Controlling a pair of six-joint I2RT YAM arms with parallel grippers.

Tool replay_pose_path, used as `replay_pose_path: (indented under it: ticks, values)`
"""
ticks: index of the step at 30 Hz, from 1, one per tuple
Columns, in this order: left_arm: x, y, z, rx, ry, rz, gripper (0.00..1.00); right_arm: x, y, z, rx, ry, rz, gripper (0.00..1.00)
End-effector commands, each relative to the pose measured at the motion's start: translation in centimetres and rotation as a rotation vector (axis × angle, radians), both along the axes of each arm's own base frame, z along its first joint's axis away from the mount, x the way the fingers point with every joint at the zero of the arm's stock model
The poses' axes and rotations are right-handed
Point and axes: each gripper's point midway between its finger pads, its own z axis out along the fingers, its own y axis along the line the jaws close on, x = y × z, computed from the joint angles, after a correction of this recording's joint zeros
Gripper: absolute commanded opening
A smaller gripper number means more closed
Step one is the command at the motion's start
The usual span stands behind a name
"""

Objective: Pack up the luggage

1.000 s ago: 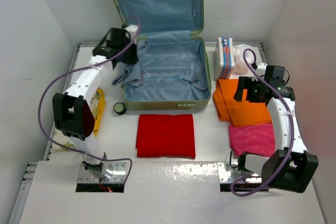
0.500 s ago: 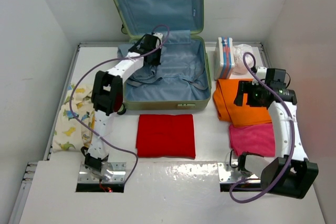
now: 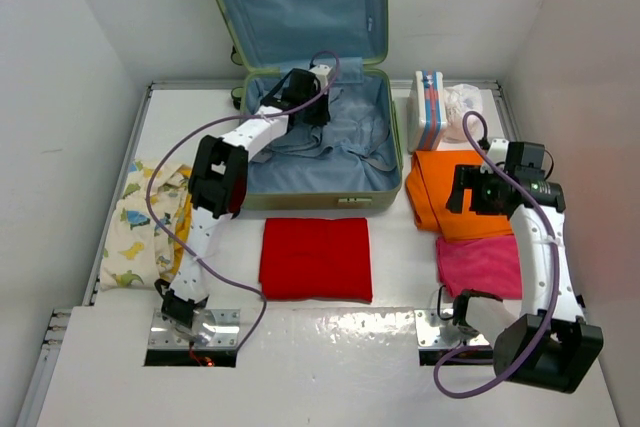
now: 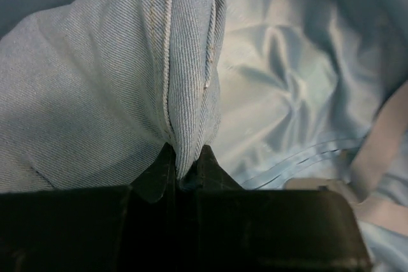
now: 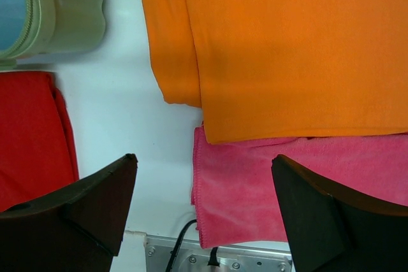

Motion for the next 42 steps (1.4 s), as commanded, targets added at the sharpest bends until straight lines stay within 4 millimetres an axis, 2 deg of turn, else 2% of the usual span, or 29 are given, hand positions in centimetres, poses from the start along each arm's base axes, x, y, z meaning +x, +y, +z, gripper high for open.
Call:
replay_pose_path:
  ticks: [1,2,5,6,7,8,9,11,12,13,15,16,17,19,20,23,24,25,27,28,30,31,33,34,36,37,39,40,42]
  values:
    - [1.7,-2.5,5.1,-0.143,-0.132,-0.028,0.02,0.0,-0.4,0.2,-0.010,-0.020,-0.017,0.85]
    - [2.2,-1.8,4.4,-0.119,-0.134,0.014,0.14,0.0,-0.4,0.2,-0.010,-0.016,-0.016,0.85]
    - [3.1,-1.0,3.5,-0.111,-0.134,0.060,0.38,0.1,-0.4,0.3,-0.012,-0.014,-0.011,0.85]
    - [3.2,-0.5,3.2,-0.095,-0.129,0.082,0.54,0.1,-0.4,0.3,-0.010,-0.009,-0.011,0.85]
    - [3.2,-0.5,3.2,-0.095,-0.129,0.082,0.58,0.2,-0.4,0.5,-0.011,-0.015,-0.014,0.85]
    - [3.6,0.5,2.9,-0.073,-0.131,0.100,0.61,0.1,-0.4,0.3,-0.008,-0.008,-0.011,0.85]
    - [3.8,1.1,2.9,-0.072,-0.131,0.110,0.69,0.2,-0.4,0.3,-0.006,-0.008,-0.011,0.85]
    - [4.2,1.8,2.9,-0.071,-0.132,0.122,0.76,0.4,-0.3,0.4,-0.003,-0.014,-0.012,0.87]
    - [4.3,2.2,3.7,-0.085,-0.137,0.114,0.79,0.6,-0.2,0.4,0.004,-0.017,-0.012,0.87]
    - [3.8,1.5,5.4,-0.117,-0.150,0.071,0.85,0.7,-0.2,0.6,0.007,-0.021,-0.015,0.87]
    - [3.5,2.3,7.9,-0.163,-0.164,0.044,0.89,1.1,0.0,0.9,0.017,-0.037,-0.005,0.87]
    - [2.6,1.6,9.5,-0.194,-0.170,-0.011,0.89,1.4,0.1,1.2,0.026,-0.049,-0.001,0.87]
    - [2.0,2.3,13.6,-0.234,-0.215,-0.015,0.89,1.5,0.1,1.4,0.023,-0.057,-0.002,0.87]
    - [0.5,3.1,17.1,-0.266,-0.246,-0.033,0.89,2.2,-0.1,2.0,0.016,-0.092,-0.006,0.87]
    - [-1.0,4.3,22.0,-0.284,-0.313,-0.029,0.89,2.5,-0.2,2.3,0.008,-0.110,-0.007,0.87]
    - [-3.2,9.1,25.1,-0.216,-0.338,0.092,0.83,3.2,0.2,3.1,0.004,-0.148,0.019,0.87]
    - [-4.9,13.3,26.1,-0.164,-0.324,0.219,0.78,3.5,0.5,3.3,0.002,-0.154,0.031,0.87]
    - [-6.1,15.5,26.0,-0.136,-0.300,0.276,0.78,3.7,0.6,3.5,0.000,-0.159,0.041,0.87]
    - [-8.6,19.3,24.8,-0.076,-0.226,0.328,0.77,3.8,1.2,3.3,0.008,-0.151,0.066,0.87]
    - [-11.3,23.2,22.7,0.008,-0.141,0.378,0.78,3.9,1.4,3.2,0.008,-0.147,0.075,0.87]
    - [-14.2,26.4,19.9,0.095,-0.038,0.371,0.81,4.0,2.4,3.0,0.016,-0.141,0.112,0.87]
    - [-17.0,29.4,17.0,0.183,0.063,0.372,0.82,4.0,2.6,2.9,0.018,-0.135,0.120,0.87]
    - [-19.6,31.8,14.3,0.243,0.154,0.367,0.84,4.1,3.6,2.6,0.014,-0.124,0.156,0.87]
    - [-21.7,33.9,11.8,0.278,0.238,0.376,0.86,4.2,4.1,2.7,0.015,-0.128,0.175,0.87]
    - [-24.0,34.3,9.5,0.260,0.324,0.341,0.87,4.5,4.5,2.2,0.012,-0.110,0.189,0.87]
    - [-25.2,34.8,7.6,0.268,0.377,0.336,0.88,4.8,4.9,1.9,0.015,-0.099,0.201,0.87]
    - [-26.8,34.7,5.7,0.289,0.435,0.310,0.90,4.9,5.4,1.9,0.015,-0.099,0.210,0.87]
    - [-28.0,34.8,3.8,0.300,0.487,0.322,0.90,5.2,5.5,2.0,0.014,-0.100,0.214,0.87]
    - [-29.1,35.8,2.3,0.351,0.532,0.365,0.92,5.3,5.6,2.0,0.016,-0.097,0.212,0.87]
